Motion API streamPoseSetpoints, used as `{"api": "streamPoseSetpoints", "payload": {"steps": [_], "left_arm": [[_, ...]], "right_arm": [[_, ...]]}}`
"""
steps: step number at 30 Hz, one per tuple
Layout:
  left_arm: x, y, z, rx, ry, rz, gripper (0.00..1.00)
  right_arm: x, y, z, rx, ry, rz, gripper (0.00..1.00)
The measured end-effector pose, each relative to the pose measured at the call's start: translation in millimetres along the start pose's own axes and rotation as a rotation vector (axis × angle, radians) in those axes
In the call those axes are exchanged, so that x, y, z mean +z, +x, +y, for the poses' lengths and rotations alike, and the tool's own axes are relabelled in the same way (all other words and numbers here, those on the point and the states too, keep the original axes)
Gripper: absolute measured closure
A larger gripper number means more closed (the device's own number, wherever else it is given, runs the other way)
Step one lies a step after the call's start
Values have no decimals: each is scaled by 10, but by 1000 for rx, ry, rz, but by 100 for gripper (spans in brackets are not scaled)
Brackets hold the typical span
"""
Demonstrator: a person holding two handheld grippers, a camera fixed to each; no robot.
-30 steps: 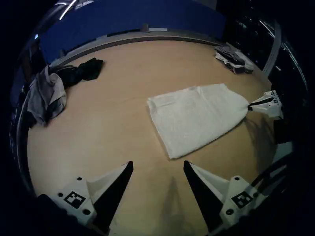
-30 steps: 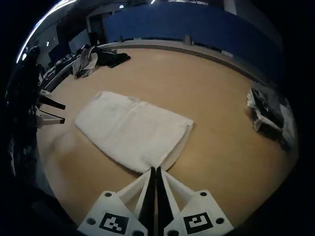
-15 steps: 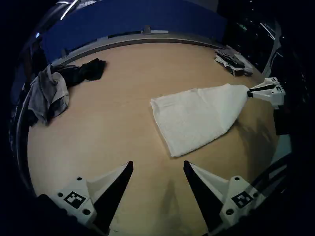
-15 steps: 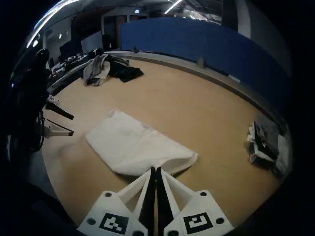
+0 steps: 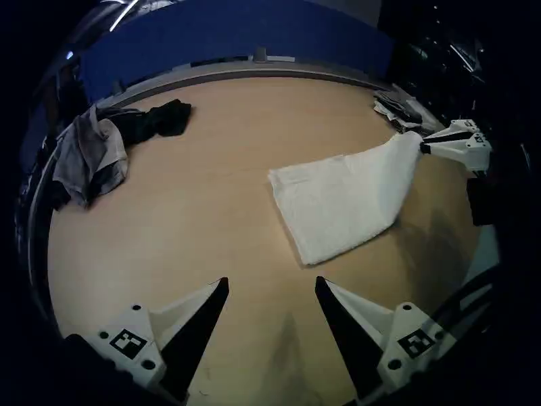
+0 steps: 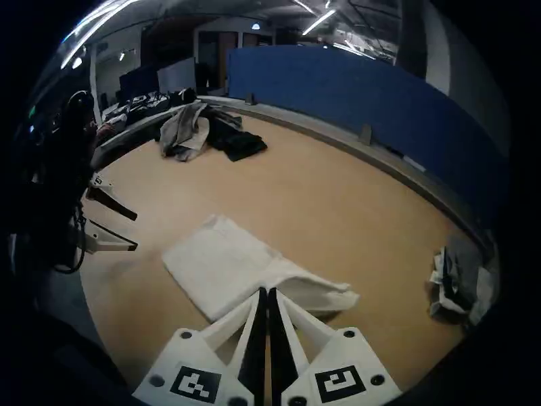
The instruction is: Fold towel
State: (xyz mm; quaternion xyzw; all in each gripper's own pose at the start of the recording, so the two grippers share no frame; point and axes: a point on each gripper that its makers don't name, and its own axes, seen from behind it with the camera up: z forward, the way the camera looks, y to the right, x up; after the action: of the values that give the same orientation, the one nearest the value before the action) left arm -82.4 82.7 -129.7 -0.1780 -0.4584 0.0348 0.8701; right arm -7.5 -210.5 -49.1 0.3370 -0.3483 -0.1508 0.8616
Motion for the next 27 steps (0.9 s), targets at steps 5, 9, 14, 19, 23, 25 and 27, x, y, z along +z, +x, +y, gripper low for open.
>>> {"api": "streamPoseSetpoints", "payload": {"steps": [5, 9, 14, 19, 23, 25, 27], "left_arm": [[-48, -19, -57, -16, 5, 9, 5], [-88, -53, -110, -31, 11, 13, 5], [-140, -95, -170, -49, 17, 20, 5], [-199, -140, -245, -66, 27, 28, 5], [-239, -189, -314, -79, 35, 31, 5], [-259, -219, -348, -84, 38, 33, 5], [-278, -250, -382, -90, 42, 33, 4]], "right_arm": [[84, 176, -137, -42, 25, 13, 98], [162, 311, -280, -76, 51, 22, 98], [287, 460, -513, -110, 95, 31, 98], [449, 540, -804, -146, 148, 26, 98], [608, 511, -1030, -173, 192, 4, 98], [694, 468, -1144, -183, 214, -12, 98], [780, 412, -1252, -191, 236, -30, 98]]}}
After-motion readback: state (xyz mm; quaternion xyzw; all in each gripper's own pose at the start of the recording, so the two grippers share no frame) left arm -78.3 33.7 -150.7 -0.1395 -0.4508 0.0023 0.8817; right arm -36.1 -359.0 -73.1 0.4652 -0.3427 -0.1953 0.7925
